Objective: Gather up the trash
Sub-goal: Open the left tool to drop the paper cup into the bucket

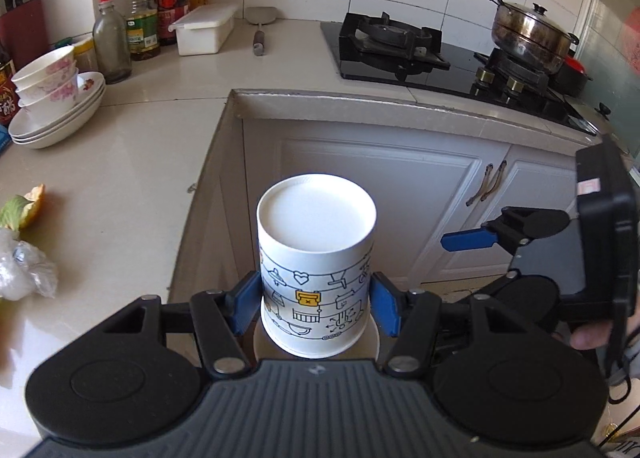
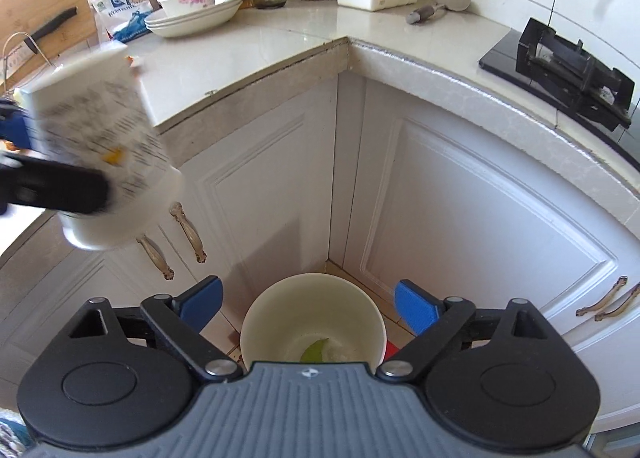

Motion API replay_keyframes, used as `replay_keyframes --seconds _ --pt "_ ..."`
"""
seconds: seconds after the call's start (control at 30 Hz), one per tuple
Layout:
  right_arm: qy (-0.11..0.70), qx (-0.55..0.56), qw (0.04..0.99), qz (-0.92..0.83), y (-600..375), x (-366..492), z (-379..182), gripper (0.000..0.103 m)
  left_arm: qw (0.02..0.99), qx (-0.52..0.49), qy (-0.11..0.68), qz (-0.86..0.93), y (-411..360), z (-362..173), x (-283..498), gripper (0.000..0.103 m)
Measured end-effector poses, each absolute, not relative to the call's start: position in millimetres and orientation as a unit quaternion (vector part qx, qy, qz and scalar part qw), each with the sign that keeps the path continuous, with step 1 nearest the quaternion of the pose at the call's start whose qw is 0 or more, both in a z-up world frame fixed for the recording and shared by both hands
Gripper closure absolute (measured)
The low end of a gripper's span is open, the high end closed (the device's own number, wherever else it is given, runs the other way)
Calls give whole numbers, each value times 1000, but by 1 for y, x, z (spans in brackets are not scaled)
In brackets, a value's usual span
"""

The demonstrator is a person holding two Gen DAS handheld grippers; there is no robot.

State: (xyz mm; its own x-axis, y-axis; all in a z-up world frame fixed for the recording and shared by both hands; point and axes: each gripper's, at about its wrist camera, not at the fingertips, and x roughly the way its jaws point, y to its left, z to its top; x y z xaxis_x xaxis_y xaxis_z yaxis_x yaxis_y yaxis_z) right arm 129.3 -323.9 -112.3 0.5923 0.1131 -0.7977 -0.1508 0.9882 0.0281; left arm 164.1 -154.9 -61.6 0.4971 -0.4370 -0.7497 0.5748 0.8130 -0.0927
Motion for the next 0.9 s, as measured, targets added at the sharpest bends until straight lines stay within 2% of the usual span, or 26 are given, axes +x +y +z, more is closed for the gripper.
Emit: replay_keyframes --seconds 0.57,0.63,0.67,0.7,0.9 --pt "432 -45 899 58 -336 81 -93 2 835 73 483 -254 -209 -162 209 41" --pt "432 -42 900 51 -340 77 -92 2 834 76 484 -254 -213 -165 211 33" --pt "432 -40 900 48 -342 76 -92 2 834 80 483 -253 -214 -166 212 22" --pt "433 -38 900 44 -344 75 -92 2 836 81 480 -253 -215 -166 212 20" --pt "440 -29 897 29 -353 70 -94 2 841 79 471 -255 -216 -158 210 17"
